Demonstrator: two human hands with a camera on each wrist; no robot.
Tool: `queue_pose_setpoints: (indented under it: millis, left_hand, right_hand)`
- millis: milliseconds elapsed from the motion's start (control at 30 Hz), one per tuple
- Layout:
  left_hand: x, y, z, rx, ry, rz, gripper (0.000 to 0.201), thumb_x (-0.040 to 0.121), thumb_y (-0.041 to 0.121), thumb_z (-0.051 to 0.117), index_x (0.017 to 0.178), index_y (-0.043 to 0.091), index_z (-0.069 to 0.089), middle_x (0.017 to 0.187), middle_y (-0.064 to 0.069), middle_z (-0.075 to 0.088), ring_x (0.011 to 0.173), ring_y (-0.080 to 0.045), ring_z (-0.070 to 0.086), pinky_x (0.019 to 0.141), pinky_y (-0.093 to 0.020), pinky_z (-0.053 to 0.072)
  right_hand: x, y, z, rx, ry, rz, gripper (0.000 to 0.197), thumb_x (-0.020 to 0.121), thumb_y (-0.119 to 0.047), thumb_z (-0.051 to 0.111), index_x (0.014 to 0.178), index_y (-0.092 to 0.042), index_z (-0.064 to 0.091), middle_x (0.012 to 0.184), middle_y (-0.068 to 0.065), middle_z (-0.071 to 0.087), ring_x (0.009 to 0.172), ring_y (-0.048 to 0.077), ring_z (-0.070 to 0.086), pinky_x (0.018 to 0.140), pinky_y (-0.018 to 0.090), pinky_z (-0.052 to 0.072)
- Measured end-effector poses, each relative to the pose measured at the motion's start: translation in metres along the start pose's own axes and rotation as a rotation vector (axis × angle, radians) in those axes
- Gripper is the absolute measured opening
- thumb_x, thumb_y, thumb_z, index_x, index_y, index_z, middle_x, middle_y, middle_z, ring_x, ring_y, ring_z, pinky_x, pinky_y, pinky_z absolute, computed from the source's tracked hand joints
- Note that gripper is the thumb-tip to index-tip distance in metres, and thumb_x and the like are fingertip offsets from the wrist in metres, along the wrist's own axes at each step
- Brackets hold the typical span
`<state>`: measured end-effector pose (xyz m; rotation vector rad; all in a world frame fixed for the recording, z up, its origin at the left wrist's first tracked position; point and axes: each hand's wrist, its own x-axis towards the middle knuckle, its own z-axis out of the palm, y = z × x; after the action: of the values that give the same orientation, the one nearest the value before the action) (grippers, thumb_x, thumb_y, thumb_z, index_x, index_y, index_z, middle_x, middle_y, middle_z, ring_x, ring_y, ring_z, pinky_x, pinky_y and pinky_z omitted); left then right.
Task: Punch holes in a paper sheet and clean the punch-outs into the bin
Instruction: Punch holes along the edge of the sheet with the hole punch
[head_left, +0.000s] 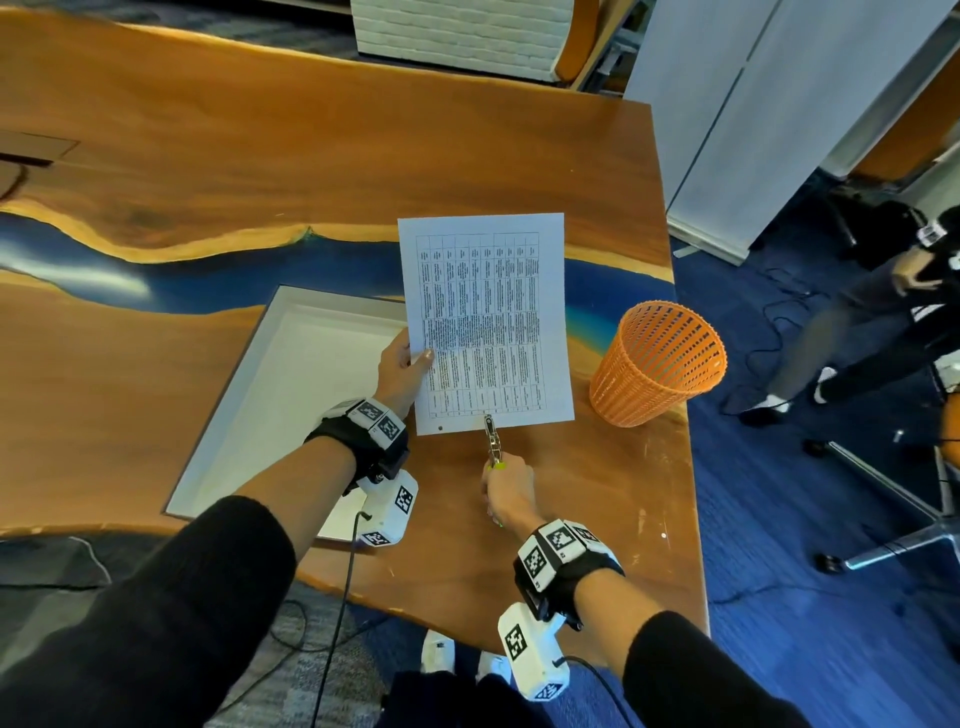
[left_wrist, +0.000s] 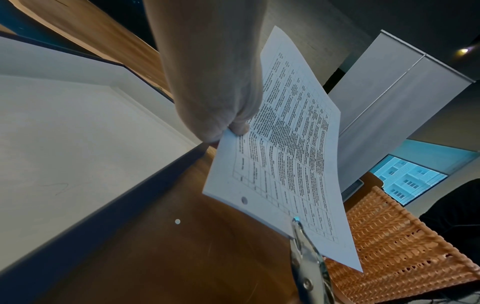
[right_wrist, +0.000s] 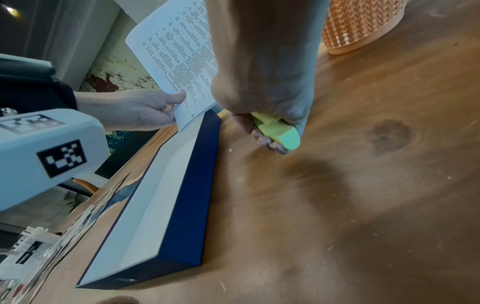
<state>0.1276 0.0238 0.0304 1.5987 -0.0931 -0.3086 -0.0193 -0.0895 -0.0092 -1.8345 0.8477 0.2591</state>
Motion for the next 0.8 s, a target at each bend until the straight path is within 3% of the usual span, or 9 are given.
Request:
queue_pose_setpoints:
  millis: [100, 200, 300, 467, 667, 800]
  left_hand:
    - [0.001, 0.000, 0.000, 0.002, 0.002, -0.003, 0.040, 0.096, 0.003, 0.049, 0.135, 0.000, 0.045, 0.129, -0.022, 0.058, 0.113, -0.038, 0.060, 0.092, -0.056, 0.050]
    - [0.001, -0.001, -0.001, 0.004, 0.012, 0.002, 0.040, 0.096, 0.002, 0.049, 0.135, -0.001, 0.045, 0.130, -0.023, 0.057, 0.115, -0.039, 0.059, 0.093, -0.057, 0.050]
    - [0.001, -0.003, -0.002, 0.026, 0.022, 0.027, 0.038, 0.095, 0.002, 0.049, 0.133, 0.000, 0.048, 0.129, -0.023, 0.058, 0.116, -0.039, 0.058, 0.094, -0.058, 0.049]
    - [0.000, -0.003, -0.002, 0.016, 0.027, 0.029, 0.038, 0.095, 0.002, 0.050, 0.133, 0.002, 0.048, 0.130, -0.023, 0.057, 0.116, -0.040, 0.057, 0.095, -0.057, 0.049]
    - [0.001, 0.000, -0.004, 0.015, 0.030, 0.041, 0.038, 0.095, 0.001, 0.049, 0.133, 0.000, 0.048, 0.129, -0.023, 0.057, 0.116, -0.039, 0.057, 0.096, -0.056, 0.048]
    - [0.002, 0.000, -0.006, 0.016, 0.043, 0.033, 0.038, 0.095, 0.002, 0.050, 0.133, 0.002, 0.049, 0.129, -0.023, 0.058, 0.116, -0.040, 0.057, 0.095, -0.058, 0.048]
  right_hand:
    - [-0.001, 0.000, 0.000, 0.064, -0.038, 0.020, 0.025, 0.072, 0.000, 0.035, 0.055, -0.014, 0.046, 0.063, 0.014, 0.050, 0.052, 0.023, 0.044, 0.045, 0.028, 0.039]
    - [-0.005, 0.000, -0.002, 0.163, -0.095, 0.008, 0.021, 0.075, 0.005, 0.039, 0.081, -0.015, 0.046, 0.071, 0.017, 0.054, 0.044, 0.023, 0.048, 0.043, 0.026, 0.039]
    - [-0.008, 0.004, -0.005, 0.240, -0.090, -0.094, 0.045, 0.078, 0.006, 0.051, 0.101, -0.027, 0.030, 0.091, 0.014, 0.055, 0.039, 0.021, 0.051, 0.040, 0.025, 0.042]
    - [-0.012, 0.003, -0.009, 0.238, -0.066, -0.230, 0.069, 0.081, 0.007, 0.050, 0.124, -0.042, 0.029, 0.076, 0.006, 0.052, 0.051, 0.024, 0.048, 0.044, 0.026, 0.047]
    - [-0.014, 0.004, -0.013, 0.164, -0.056, -0.285, 0.073, 0.081, 0.003, 0.049, 0.113, -0.061, 0.037, 0.070, 0.009, 0.046, 0.053, 0.019, 0.042, 0.046, 0.025, 0.043]
    - [-0.016, 0.006, -0.013, 0.165, -0.081, -0.307, 0.074, 0.082, 0.005, 0.046, 0.119, -0.059, 0.037, 0.071, 0.010, 0.047, 0.051, 0.016, 0.043, 0.041, 0.021, 0.039]
